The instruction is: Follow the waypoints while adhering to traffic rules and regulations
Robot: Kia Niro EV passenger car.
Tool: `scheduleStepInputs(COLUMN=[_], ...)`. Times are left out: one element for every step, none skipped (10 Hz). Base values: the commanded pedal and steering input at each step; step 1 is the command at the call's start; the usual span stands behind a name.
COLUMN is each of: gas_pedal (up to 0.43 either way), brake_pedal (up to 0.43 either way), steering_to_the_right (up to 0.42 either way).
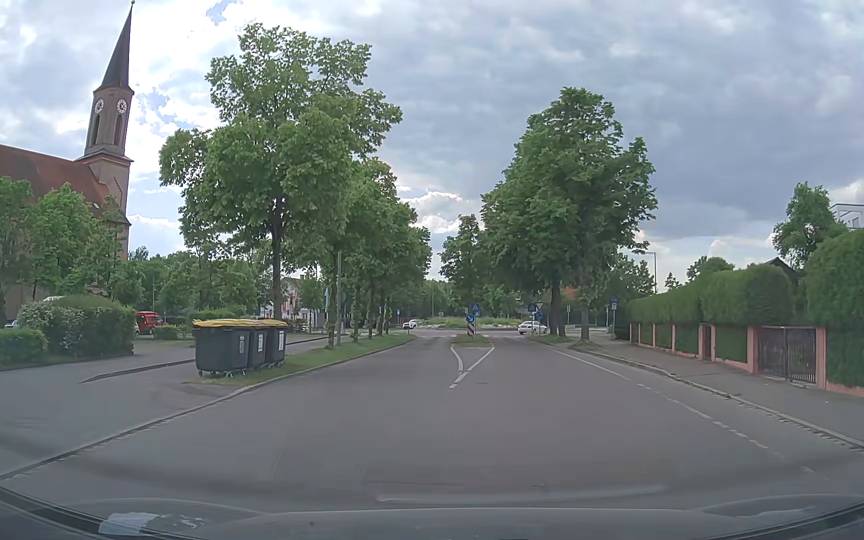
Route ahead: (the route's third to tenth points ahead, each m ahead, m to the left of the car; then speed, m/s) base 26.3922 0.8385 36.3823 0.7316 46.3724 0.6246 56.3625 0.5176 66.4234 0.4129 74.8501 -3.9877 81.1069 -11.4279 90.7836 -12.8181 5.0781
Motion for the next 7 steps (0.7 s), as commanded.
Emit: scheduleStepInputs(gas_pedal=[0.110,0.110,0.110,0.110,0.110,0.110,0.110], brake_pedal=[0.018,0.018,0.018,0.018,0.018,0.018,0.018], steering_to_the_right=[0.050,0.052,0.053,0.056,0.059,0.064,0.065])
